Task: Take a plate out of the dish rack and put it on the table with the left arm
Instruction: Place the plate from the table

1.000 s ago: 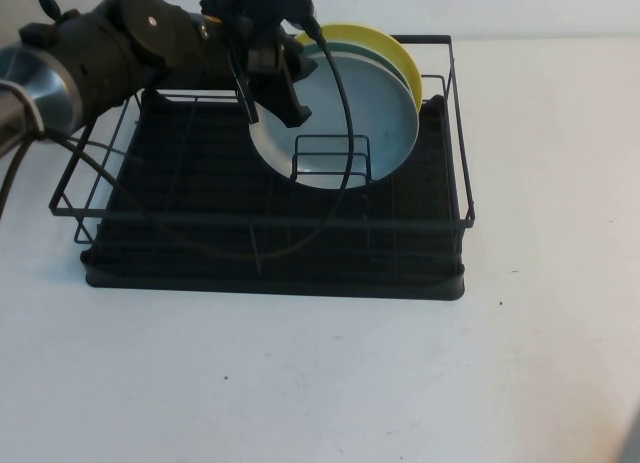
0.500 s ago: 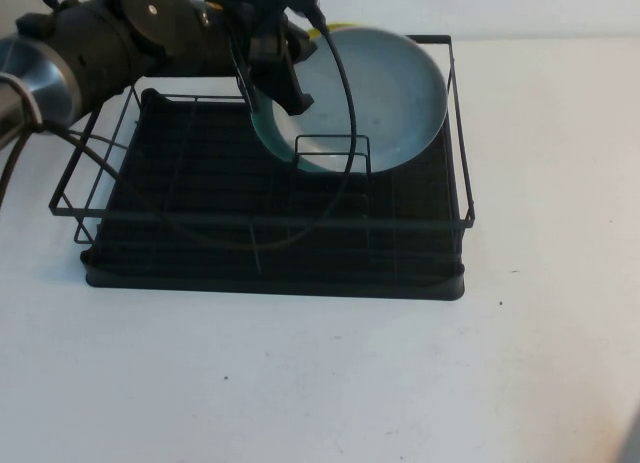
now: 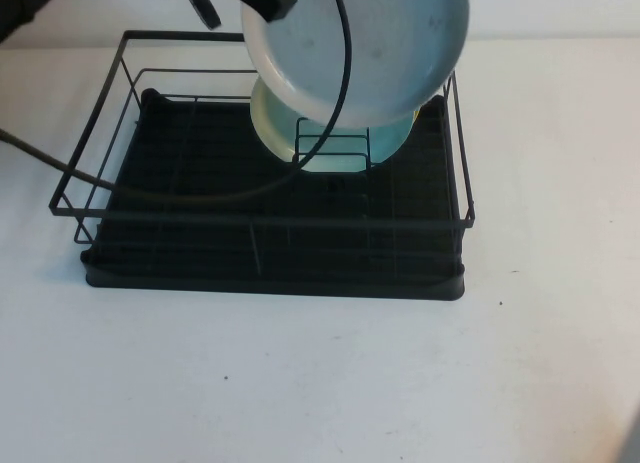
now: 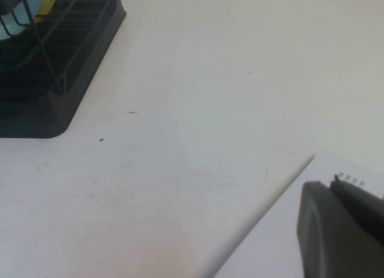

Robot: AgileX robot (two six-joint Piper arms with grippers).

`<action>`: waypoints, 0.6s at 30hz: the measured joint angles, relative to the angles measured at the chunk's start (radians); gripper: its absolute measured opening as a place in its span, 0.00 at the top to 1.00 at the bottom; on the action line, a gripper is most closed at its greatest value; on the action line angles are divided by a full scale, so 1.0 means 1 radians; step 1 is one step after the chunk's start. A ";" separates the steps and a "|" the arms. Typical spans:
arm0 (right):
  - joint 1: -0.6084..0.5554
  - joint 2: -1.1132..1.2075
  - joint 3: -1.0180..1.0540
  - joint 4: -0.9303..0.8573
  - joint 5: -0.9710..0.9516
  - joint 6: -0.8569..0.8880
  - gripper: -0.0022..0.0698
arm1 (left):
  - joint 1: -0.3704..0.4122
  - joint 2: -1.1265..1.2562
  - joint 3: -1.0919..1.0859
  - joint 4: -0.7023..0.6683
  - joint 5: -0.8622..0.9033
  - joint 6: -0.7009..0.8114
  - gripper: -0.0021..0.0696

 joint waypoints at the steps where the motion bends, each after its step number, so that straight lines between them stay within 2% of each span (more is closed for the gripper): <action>1: 0.000 0.000 0.000 0.000 0.000 0.000 1.00 | 0.000 -0.017 0.000 0.002 0.002 -0.034 0.97; 6: 0.000 0.000 0.000 0.000 0.000 0.000 1.00 | 0.039 -0.116 -0.005 0.062 0.085 -0.280 0.97; 11: 0.000 0.000 0.000 0.000 0.000 0.000 1.00 | 0.160 -0.169 -0.008 0.128 0.311 -0.616 0.97; 15: 0.000 0.000 0.000 0.000 0.000 0.000 1.00 | 0.268 -0.178 0.003 0.116 0.538 -0.720 0.97; 18: 0.000 0.000 0.000 0.000 0.000 0.000 1.00 | 0.316 -0.202 0.077 0.100 0.645 -0.738 0.97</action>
